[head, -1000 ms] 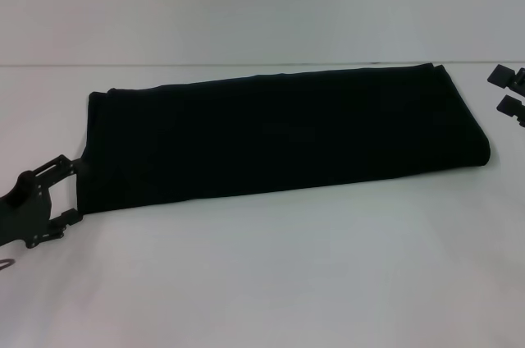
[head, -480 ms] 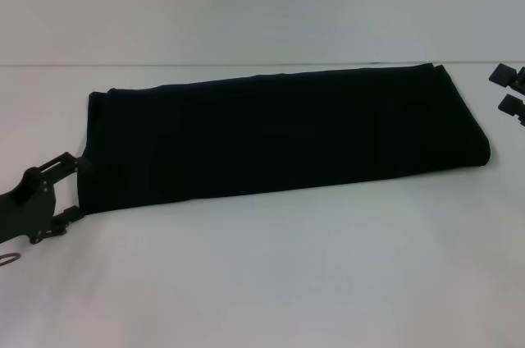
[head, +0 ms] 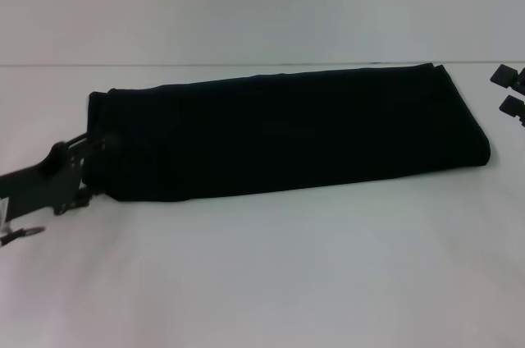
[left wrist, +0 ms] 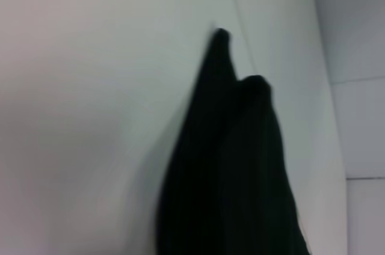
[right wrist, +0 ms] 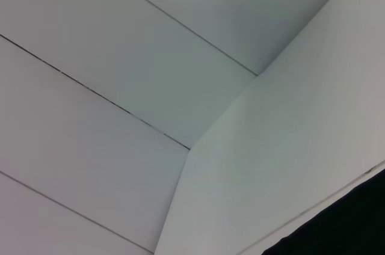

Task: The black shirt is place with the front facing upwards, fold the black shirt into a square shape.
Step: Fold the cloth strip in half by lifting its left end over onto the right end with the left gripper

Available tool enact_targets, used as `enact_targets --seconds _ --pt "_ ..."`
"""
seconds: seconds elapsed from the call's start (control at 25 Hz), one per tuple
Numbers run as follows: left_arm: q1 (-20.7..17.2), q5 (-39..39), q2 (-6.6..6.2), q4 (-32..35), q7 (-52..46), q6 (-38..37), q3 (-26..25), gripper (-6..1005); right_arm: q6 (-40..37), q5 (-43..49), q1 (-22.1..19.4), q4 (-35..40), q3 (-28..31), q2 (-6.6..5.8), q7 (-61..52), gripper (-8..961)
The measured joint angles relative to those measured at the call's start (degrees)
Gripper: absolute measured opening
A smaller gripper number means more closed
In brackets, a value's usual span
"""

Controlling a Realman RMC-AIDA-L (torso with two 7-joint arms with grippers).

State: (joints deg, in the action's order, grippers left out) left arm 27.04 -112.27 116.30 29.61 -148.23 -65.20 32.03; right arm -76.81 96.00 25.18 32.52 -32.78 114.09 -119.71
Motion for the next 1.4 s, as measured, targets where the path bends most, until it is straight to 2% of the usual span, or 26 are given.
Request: enact_targets --seconds 0.24,0.32,0.64,0.8,1.08,1.4 --pt "2.2 1.9 0.03 -0.2 4.6 -0.5 -0.2 919 0.0 -0.1 0.0 -0.1 0.1 0.08 0.0 943" --pt "2.3 1.6 -0.31 -0.2 4.8 -0.9 0.3 918 0.0 0.0 0.0 -0.1 0.1 0.08 0.0 943" --pt "-0.4 -2.0 -1.69 -0.2 2.0 -2.6 1.1 915 0.0 -0.1 -0.1 -0.7 0.2 -0.07 0.2 942" --pt "-0.4 -2.9 -1.72 -0.1 1.7 -2.7 1.1 914 0.1 -0.1 -0.1 -0.7 0.3 -0.04 0.2 942" --pt "2.3 -6.0 -1.29 -0.4 0.8 0.2 1.2 911 0.0 0.0 0.0 -0.7 0.3 -0.01 0.2 942" --pt "3.5 -6.6 -1.27 -1.7 0.6 1.7 1.2 908 0.0 -0.2 -0.2 -0.7 0.3 -0.01 0.1 942"
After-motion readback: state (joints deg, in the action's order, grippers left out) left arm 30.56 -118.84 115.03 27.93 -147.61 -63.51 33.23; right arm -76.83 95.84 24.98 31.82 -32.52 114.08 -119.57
